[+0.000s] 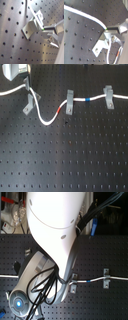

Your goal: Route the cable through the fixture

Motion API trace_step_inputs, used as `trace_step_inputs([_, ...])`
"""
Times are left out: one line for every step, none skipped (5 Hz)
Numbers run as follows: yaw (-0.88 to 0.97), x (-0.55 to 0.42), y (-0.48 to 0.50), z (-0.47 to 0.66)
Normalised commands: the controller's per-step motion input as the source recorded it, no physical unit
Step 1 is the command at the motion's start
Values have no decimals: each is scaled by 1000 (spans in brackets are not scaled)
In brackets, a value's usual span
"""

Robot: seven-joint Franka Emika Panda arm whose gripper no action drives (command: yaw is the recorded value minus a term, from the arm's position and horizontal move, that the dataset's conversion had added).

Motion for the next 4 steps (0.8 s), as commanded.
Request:
trace_step_inputs([317, -120, 79, 438])
trace_step_inputs([351, -227, 165, 500])
trace_step_inputs([263, -251, -29, 165])
trace_step_inputs([111, -269, -442, -175])
